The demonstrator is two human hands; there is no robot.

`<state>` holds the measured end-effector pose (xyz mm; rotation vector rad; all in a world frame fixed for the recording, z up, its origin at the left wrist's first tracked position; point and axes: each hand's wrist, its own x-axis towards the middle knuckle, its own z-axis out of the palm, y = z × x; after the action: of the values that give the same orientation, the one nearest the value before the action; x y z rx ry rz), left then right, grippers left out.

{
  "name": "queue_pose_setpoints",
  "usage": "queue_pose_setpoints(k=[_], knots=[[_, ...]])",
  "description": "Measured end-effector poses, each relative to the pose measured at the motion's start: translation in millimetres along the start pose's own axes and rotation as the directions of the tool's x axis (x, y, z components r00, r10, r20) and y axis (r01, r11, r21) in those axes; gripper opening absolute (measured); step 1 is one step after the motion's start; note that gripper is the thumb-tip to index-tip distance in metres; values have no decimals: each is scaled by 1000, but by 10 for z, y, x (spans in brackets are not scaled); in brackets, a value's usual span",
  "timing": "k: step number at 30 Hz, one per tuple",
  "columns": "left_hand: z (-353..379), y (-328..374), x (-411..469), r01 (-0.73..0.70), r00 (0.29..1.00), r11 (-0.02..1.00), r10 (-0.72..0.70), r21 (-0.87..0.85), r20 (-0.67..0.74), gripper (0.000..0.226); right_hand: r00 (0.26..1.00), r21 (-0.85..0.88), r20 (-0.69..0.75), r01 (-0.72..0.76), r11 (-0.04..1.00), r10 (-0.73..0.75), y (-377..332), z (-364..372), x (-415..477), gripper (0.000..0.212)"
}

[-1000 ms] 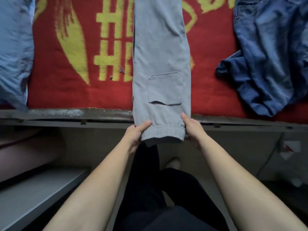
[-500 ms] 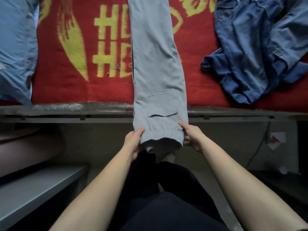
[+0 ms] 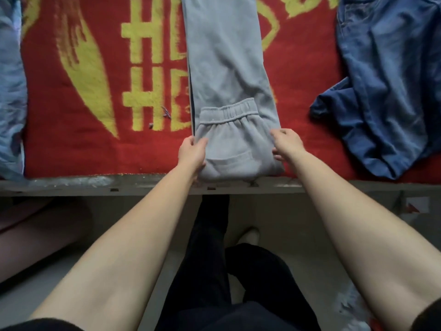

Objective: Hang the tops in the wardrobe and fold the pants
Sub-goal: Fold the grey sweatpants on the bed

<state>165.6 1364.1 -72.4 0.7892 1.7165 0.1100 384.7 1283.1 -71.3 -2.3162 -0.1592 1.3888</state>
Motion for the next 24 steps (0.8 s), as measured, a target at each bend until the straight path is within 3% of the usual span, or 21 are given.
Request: queue_pose_setpoints(k=[2,4,7,11,14,17,20,24], knots=[[42,-19,143,-45,992,964,74,262,-100,55,995,-281,-65,57,958,-78,91,48,117,44],[67,-38,198,-15,984,914,85,404,-155,58,995,-329,-61,51,943,-75,195,103,129,61],[90,-123,200,16,983,859,79,511,-164,56,993,-350,-67,72,934,-101,313,170,92,59],[111,-190,177,-90,982,884,155,458,-106,53,940,-451,-190,172,876,-282,398,210,23,28],[107,-162,165,-211,957,837,282,505,-67,45,921,-373,-303,120,920,-243,428,200,16,20],[93,-72,290,-231,949,821,309,523,-66,33,905,-303,-384,63,951,-182,418,222,76,20],[131,-24,433,-144,964,862,234,486,-130,34,933,-329,-344,-11,944,-109,433,270,154,27],[152,-140,446,46,985,913,28,407,-173,66,971,-254,-236,-26,967,-36,481,286,176,68]])
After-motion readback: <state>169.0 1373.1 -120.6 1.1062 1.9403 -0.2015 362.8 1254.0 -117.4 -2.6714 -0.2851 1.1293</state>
